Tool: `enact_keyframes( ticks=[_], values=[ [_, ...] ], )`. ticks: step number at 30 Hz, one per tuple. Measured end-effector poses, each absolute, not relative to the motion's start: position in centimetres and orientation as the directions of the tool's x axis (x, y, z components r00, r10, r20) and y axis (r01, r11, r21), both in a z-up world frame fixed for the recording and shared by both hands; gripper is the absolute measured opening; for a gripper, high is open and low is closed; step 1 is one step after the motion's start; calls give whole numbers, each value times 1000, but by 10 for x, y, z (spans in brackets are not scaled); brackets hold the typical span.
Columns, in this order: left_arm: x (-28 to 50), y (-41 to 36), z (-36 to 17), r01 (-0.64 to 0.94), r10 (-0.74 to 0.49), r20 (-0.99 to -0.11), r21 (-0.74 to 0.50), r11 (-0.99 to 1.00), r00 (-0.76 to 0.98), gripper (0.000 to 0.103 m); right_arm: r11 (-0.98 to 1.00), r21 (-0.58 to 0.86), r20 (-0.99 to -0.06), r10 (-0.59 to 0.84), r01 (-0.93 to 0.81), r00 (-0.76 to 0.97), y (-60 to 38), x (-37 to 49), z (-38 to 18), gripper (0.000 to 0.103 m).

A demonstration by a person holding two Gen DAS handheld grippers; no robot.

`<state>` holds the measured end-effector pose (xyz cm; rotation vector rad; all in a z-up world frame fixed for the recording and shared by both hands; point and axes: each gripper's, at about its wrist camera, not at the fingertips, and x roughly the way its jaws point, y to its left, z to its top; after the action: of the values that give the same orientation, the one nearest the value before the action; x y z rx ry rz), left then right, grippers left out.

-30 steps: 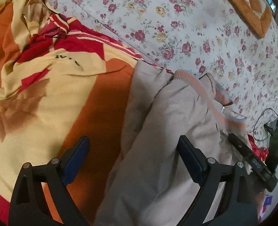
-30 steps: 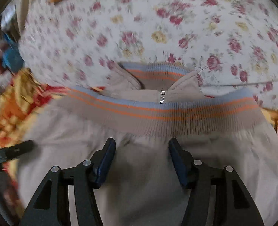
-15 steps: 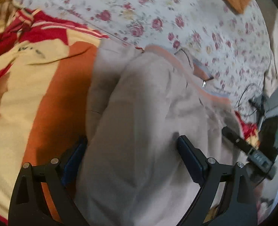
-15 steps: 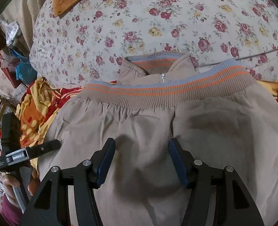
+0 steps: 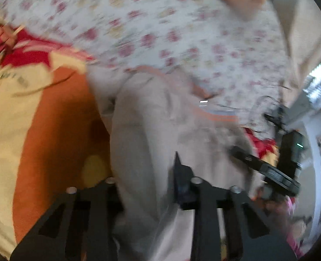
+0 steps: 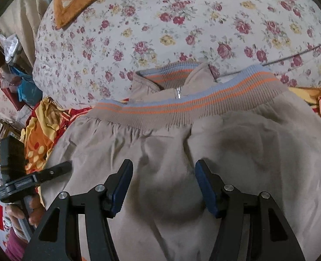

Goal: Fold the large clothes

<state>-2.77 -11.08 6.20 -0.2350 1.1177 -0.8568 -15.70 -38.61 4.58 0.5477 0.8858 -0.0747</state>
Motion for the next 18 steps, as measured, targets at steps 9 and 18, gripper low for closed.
enact_keyframes(
  ticks=[9, 18],
  values=[
    [-24, -114, 56, 444, -683, -712, -566, 695, 162, 23, 903, 352, -761, 122, 247, 637, -383, -133, 57, 35],
    [-23, -117, 48, 428, -641, -752, -534, 729, 153, 40, 896, 333, -823, 124, 294, 554, -390, -104, 23, 36]
  ],
)
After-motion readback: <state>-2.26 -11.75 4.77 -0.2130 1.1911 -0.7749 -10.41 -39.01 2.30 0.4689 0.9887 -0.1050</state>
